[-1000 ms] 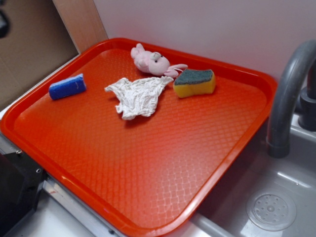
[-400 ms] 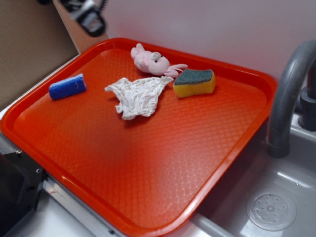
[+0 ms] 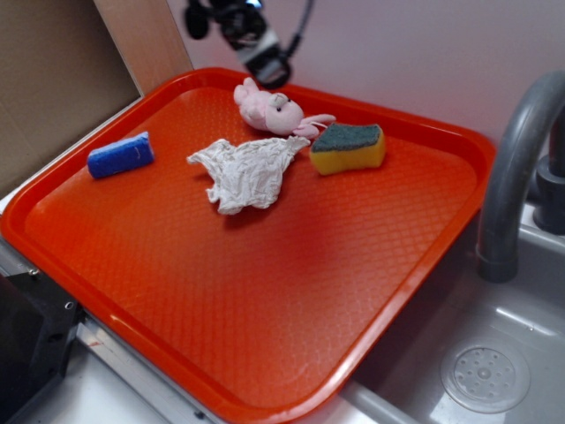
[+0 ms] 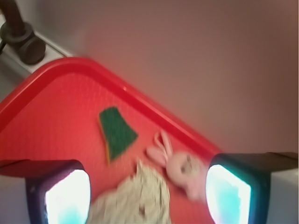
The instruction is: Grab the green sponge.
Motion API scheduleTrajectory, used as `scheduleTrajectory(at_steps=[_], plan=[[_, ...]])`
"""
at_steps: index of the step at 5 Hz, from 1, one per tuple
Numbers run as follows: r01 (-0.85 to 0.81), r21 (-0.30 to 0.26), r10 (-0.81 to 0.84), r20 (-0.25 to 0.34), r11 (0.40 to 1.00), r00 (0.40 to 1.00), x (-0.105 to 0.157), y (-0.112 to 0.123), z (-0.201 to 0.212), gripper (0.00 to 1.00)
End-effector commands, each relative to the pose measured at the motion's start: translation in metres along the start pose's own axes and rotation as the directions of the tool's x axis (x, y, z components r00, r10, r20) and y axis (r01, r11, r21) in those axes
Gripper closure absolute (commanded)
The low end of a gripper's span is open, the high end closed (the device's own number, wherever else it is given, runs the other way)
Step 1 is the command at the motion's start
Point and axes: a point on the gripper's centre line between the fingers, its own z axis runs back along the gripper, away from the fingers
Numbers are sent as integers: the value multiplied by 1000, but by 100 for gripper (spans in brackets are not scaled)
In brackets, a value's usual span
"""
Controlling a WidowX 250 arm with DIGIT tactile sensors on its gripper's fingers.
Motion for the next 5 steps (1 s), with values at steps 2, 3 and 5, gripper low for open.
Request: scheduleTrajectory(at_steps=[2, 3, 5], plan=[[113, -153, -123, -58, 982, 991, 34, -25, -67, 0], [149, -148, -166, -107, 978, 980, 20, -45, -75, 0], [163, -160, -189, -166, 974, 968, 5, -47, -91, 0]])
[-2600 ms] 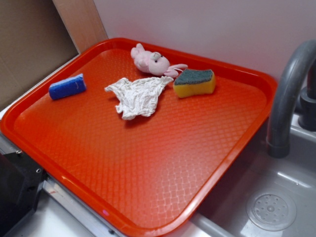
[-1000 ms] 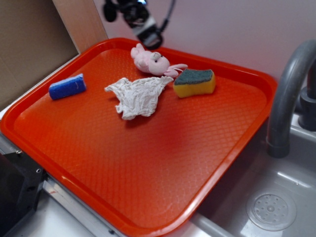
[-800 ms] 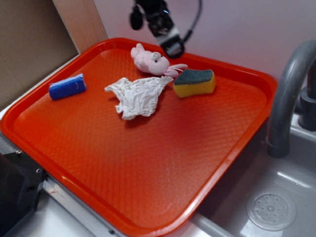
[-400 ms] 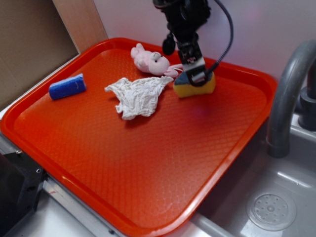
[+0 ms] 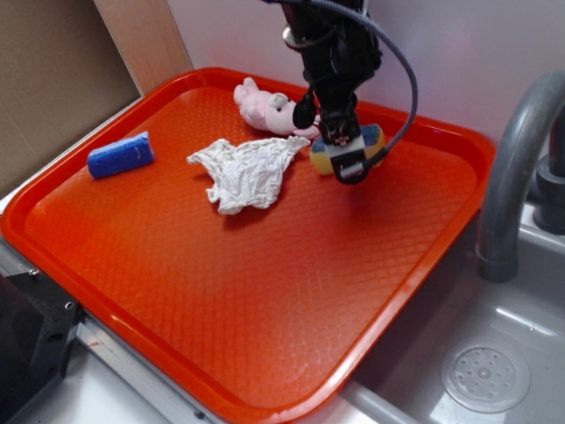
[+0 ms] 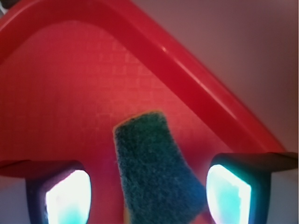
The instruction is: Grab the green sponge.
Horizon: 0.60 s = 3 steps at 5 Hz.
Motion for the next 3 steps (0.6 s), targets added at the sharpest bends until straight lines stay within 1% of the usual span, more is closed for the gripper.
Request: scheduleTrajectory(at_steps=[1, 2, 3], plan=[[23, -4, -24, -14, 1000, 1000, 3, -9, 0, 0], [3, -10, -3, -25, 1000, 1000, 4, -5, -4, 0], [-6, 1, 6, -51, 1000, 999, 7, -2, -9, 100]])
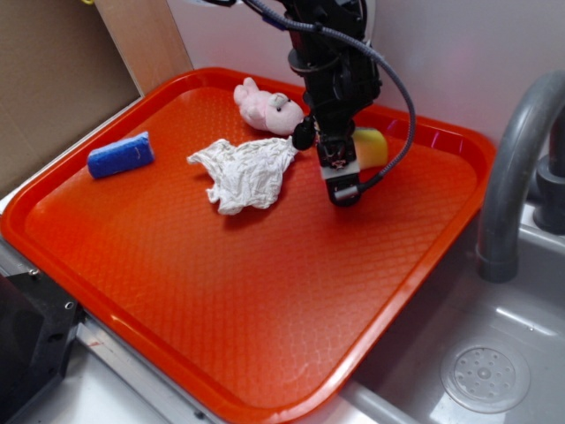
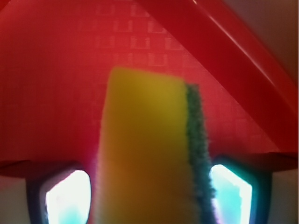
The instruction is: Grab the green sponge.
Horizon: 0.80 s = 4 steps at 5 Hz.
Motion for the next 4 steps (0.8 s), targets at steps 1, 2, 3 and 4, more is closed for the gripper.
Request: scheduleTrajectory(at_steps=[1, 2, 3, 4], plan=[[-22, 14, 22, 14, 1000, 1000, 11, 6, 10, 100], [-39, 30, 39, 4, 999, 999, 8, 10, 16, 100], [-96, 69, 98, -29, 993, 995, -2, 7, 56, 100], [-213, 80, 214, -4, 974, 977, -25, 5, 108, 100]])
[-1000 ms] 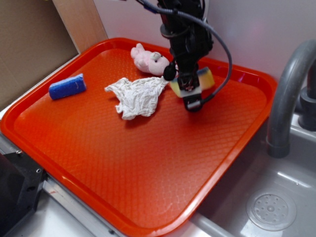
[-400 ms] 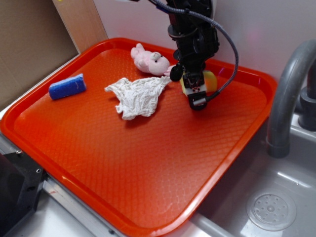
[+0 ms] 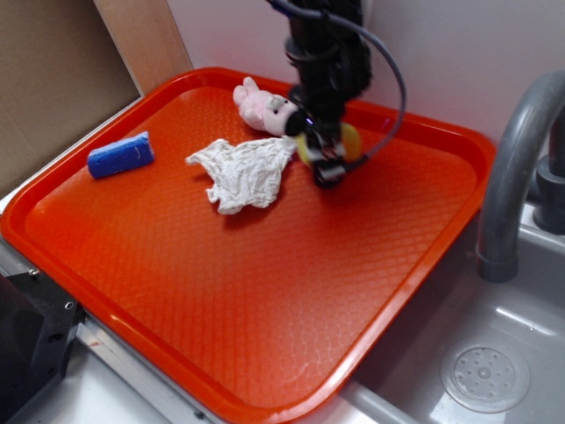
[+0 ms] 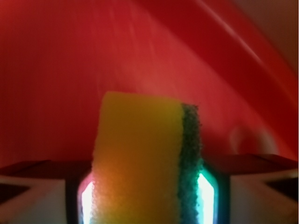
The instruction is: Grab the green sponge.
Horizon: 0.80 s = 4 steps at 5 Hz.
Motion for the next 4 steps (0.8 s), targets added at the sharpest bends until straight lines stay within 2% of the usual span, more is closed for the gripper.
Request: scheduleTrajectory(at_steps=[1, 2, 3, 4], plan=[[-260, -24, 261, 102, 965, 960, -51, 2, 114, 100], [-413, -50, 416, 81, 909, 906, -80, -2, 129, 100], [-493, -69, 497, 72, 868, 865, -103, -10, 138, 100], [-551, -43, 552, 85, 834, 829, -113, -12, 136, 100]])
